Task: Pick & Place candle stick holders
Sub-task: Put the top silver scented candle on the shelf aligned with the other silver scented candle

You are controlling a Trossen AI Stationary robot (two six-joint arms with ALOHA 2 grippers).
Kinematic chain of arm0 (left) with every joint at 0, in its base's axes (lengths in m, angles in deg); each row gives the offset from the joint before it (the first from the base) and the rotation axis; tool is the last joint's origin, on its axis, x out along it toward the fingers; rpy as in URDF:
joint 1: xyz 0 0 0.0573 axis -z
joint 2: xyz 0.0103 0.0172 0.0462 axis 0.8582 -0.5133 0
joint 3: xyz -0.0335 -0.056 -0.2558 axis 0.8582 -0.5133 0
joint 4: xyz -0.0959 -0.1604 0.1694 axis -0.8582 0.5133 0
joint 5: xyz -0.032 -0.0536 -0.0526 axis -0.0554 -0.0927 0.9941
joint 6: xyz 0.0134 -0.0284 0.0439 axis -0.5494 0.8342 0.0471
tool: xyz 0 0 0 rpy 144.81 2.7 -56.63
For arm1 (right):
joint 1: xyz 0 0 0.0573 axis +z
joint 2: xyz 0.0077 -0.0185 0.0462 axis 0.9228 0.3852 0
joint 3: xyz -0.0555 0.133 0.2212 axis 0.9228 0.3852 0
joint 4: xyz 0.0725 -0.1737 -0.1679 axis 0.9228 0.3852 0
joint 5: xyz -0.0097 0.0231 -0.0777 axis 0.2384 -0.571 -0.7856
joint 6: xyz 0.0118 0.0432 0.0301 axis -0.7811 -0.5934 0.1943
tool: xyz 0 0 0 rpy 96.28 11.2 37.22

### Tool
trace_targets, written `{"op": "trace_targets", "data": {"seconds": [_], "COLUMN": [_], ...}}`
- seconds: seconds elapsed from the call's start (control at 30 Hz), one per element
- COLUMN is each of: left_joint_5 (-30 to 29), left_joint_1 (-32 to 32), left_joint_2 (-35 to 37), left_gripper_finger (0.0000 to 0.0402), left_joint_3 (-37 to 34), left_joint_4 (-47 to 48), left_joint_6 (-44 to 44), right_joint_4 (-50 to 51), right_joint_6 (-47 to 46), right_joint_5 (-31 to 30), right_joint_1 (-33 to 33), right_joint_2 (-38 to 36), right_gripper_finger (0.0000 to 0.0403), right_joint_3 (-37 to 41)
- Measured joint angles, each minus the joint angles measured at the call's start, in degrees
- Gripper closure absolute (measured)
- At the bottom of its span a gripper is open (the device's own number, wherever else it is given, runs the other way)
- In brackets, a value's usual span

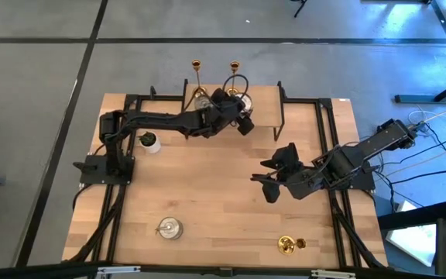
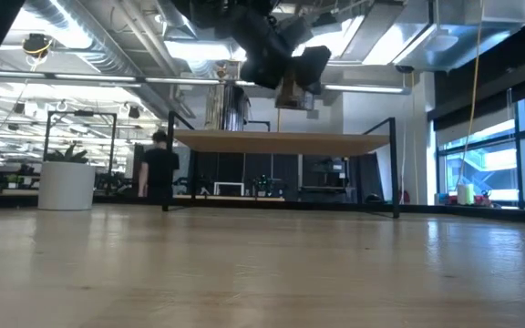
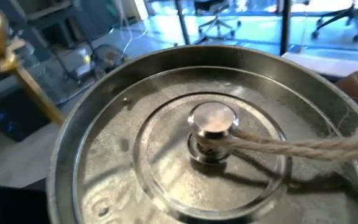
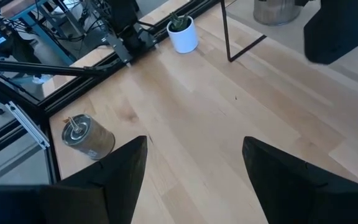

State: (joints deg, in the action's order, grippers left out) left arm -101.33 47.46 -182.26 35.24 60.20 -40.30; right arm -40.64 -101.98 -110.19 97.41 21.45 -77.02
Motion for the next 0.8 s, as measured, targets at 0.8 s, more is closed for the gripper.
{"op": "trace_targets", "data": {"seconds": [0.8], "left_joint_5": [20.2], "left_joint_1": [-4.4], "left_joint_2": [-4.1], "left_gripper_finger": [0.0045], "left_joint_3": [1.5], "left_joint_4": [-2.2], "left_joint_6": [5.3], "right_joint_4": [0.0], "right_joint_6": [0.0], "right_joint_5": [-0.6], "right_joint_1": [0.0], "right_joint_2": [0.0], "right_gripper_finger": [0.0133], "right_joint_3": [0.0]}}
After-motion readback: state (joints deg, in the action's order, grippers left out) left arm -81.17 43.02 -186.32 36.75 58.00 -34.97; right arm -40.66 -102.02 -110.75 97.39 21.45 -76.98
